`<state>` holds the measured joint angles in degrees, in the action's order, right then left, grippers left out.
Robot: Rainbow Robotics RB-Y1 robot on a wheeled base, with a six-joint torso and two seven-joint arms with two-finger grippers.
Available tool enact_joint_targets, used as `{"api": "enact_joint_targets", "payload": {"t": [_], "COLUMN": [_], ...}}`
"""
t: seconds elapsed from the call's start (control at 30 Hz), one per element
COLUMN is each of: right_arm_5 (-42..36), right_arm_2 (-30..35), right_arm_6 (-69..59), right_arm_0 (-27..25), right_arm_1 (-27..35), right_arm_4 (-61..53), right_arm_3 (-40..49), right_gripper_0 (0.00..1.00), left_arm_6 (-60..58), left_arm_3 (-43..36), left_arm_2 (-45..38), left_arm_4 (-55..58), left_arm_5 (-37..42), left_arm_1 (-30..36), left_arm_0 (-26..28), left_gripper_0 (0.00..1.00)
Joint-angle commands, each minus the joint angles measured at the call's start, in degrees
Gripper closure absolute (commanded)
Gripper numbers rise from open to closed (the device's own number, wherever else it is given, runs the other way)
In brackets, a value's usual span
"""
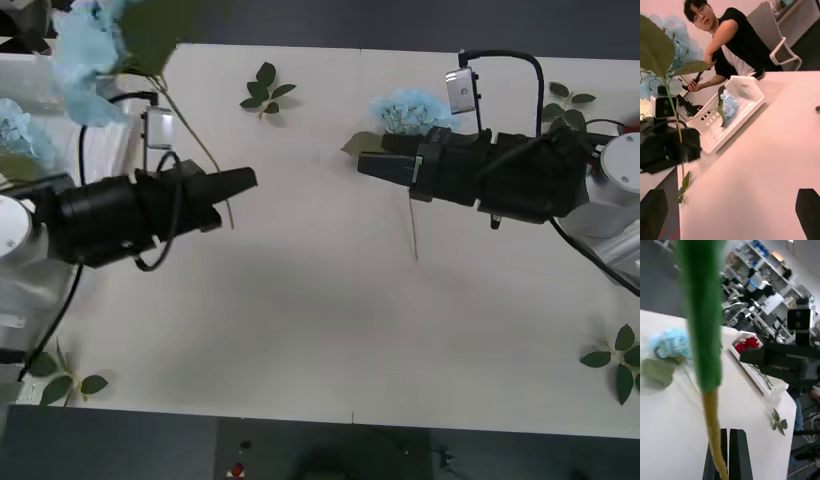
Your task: Put the red flowers into the right box and the blue flowers into the left box
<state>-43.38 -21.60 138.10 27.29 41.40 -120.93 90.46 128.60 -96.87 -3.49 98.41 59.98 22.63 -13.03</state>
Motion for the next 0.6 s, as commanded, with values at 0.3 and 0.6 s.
{"api": "enact_joint_targets", "payload": {"t": [0.3,0.6], "right_arm_5": [9.4,7.9], "right_arm_2": [-15.1,-21.6], "right_arm_6": [-24.7,-44.1], "right_arm_0": [18.7,28.2], "right_arm_1": [0.2,-0.6], "right_arm_4": [12.1,24.2], "right_arm_3": [-17.4,-31.6], "right_gripper_0": [0.0,0.0], "left_arm_6": [-22.4,-22.7], "left_arm_3": [-0.5,0.5], "left_arm_2": [-21.6,-27.8], "left_arm_4": [-22.0,-45.3], "left_arm_5": [14.1,10.9], "left_arm_1": [9.4,13.2], "left_arm_0": [-8.8,-10.2], "left_gripper_0": [1.0,1.0]}}
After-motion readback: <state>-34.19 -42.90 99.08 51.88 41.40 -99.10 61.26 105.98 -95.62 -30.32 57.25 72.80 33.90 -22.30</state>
